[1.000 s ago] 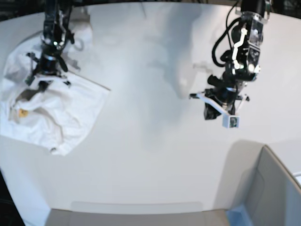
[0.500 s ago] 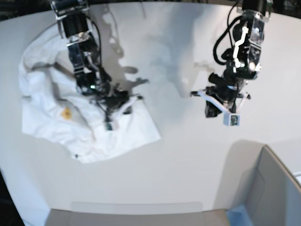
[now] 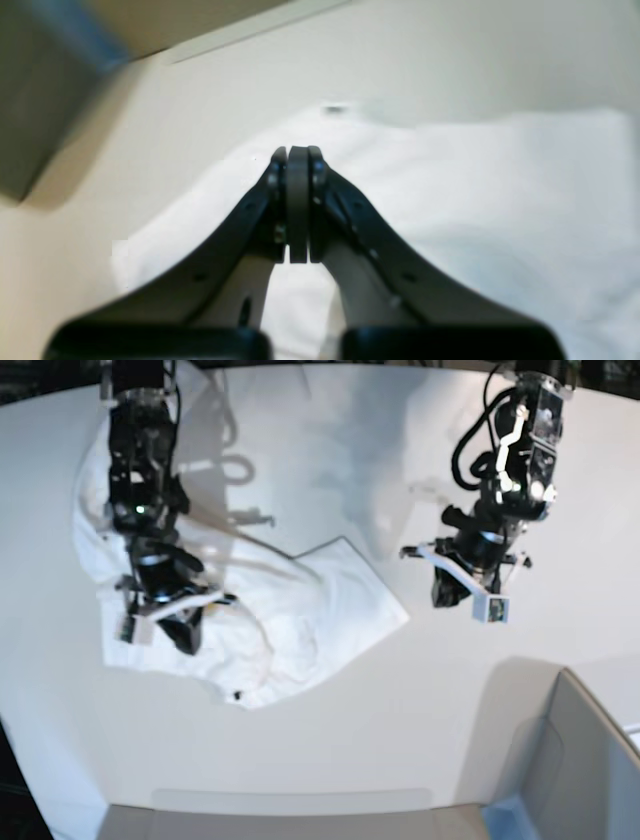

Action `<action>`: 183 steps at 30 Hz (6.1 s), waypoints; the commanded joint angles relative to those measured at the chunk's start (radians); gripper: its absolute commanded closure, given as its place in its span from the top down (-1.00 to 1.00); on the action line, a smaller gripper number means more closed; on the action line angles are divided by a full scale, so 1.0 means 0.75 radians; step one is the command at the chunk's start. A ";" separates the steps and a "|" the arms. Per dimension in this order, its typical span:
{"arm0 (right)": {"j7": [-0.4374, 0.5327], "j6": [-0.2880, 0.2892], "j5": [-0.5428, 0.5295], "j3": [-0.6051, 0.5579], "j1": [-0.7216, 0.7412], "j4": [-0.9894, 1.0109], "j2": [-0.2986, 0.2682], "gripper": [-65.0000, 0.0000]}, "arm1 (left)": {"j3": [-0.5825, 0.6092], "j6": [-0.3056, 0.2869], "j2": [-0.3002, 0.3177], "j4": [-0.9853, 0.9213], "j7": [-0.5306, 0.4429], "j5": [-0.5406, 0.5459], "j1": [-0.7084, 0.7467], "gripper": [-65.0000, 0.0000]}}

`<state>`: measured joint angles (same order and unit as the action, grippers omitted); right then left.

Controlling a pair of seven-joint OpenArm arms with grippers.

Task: Layout the t-shirt on the table in an organized manner, then fold the t-shirt properly
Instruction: 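Drag the shirt fabric with the right gripper to spread it out, then move the left gripper to the shirt hem edge and grasp it, then move the right gripper onto the bunched shirt middle and grasp fabric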

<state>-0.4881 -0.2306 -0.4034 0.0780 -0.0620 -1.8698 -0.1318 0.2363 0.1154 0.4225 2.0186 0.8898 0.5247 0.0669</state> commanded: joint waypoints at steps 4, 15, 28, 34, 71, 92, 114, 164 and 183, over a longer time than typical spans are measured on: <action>0.038 0.034 -0.022 0.089 -0.096 -0.100 -0.036 -0.96 | 0.140 0.011 0.013 0.022 -0.027 -0.011 -0.027 -0.60; 0.048 0.032 -0.024 0.343 -0.458 -0.260 -0.007 -0.02 | 0.204 0.013 0.006 -0.070 0.040 -0.009 -0.240 -0.27; 0.050 0.032 -0.024 0.631 -0.659 -0.260 0.201 -0.02 | 0.208 0.011 -0.106 -0.598 0.022 -0.011 -0.497 0.00; 0.050 0.032 -0.026 0.719 -0.714 -0.260 0.234 -0.02 | 0.212 -0.001 -0.098 -0.792 -0.056 -0.005 -0.553 0.00; 0.038 0.032 -0.020 0.670 -0.706 -0.194 0.228 -0.02 | 0.275 -0.229 -0.149 -1.007 -0.214 -0.011 -0.491 -1.00; 0.040 0.040 -0.016 -0.062 -0.720 -0.247 -0.056 -0.02 | -0.547 -0.206 -0.073 -0.692 -0.120 -0.009 -0.283 -1.00; 0.038 -0.090 0.739 -0.559 -0.555 -0.241 -0.022 -0.02 | -0.549 -0.206 -0.043 -0.698 -0.126 -0.009 -0.254 -1.00; -0.328 0.030 0.584 -0.821 0.002 0.193 0.099 -0.02 | -0.549 -0.206 -0.047 -0.696 -0.128 -0.005 -0.227 -1.00; -0.320 0.028 0.594 -0.809 0.133 0.334 0.105 -1.00 | -0.551 -0.206 -0.049 -0.694 -0.128 -0.005 -0.238 -1.00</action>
<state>-0.7567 -0.2058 0.0315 -0.5323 0.0185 -1.5951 -0.0605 -0.1711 -0.0380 0.3714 1.4792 0.8116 0.5209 -0.0914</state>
